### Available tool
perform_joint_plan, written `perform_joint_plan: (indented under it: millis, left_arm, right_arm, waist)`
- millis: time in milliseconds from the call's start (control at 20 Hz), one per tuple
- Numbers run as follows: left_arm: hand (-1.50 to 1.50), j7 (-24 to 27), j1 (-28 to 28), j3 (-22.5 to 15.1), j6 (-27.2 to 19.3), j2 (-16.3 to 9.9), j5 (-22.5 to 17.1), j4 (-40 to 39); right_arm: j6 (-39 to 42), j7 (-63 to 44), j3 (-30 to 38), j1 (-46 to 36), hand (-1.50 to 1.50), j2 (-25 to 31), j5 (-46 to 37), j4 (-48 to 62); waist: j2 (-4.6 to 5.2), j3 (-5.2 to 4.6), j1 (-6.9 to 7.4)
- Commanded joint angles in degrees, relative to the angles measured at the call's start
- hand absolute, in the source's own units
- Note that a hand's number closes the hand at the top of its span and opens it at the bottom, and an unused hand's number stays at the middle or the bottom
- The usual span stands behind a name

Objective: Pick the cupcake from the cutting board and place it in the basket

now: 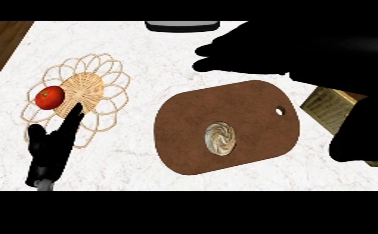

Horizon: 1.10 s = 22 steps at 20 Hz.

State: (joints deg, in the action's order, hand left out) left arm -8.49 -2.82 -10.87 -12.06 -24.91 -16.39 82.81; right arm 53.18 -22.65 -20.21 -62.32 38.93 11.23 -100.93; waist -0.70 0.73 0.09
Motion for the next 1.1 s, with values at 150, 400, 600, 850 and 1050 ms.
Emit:
perform_joint_plan:
  millis: [150,400,600,850,1050]
  left_arm:
    - [0.00,-3.93,-3.69,-3.78,-0.03,3.58,0.37,-1.54]
    - [0.00,-3.96,-3.35,-2.66,0.75,3.31,0.70,-2.75]
    - [0.00,-3.40,-3.75,-1.16,3.15,2.45,-0.50,-3.07]
    - [0.00,-5.33,-3.22,0.48,4.09,1.48,-1.19,-2.82]
    - [0.00,-2.73,-5.75,-1.75,3.32,3.47,1.19,-1.16]
  right_arm:
    - [9.14,1.09,1.47,-3.75,-1.50,4.76,2.79,4.24]
    - [7.30,1.35,-0.20,-1.12,-1.50,2.01,2.34,2.79]
    - [4.06,1.10,-0.94,3.09,-1.50,-0.52,0.02,0.34]
    - [1.90,1.13,-2.36,6.88,-1.50,-4.30,-4.14,-0.33]
    - [-1.38,1.59,-6.62,10.64,-1.50,-9.19,-11.56,-1.50]
  waist:
    - [0.75,-0.79,0.42]
    - [0.71,-0.79,0.16]
    - [0.73,-0.75,0.02]
    - [0.85,-0.73,0.37]
    - [0.91,-0.72,1.05]
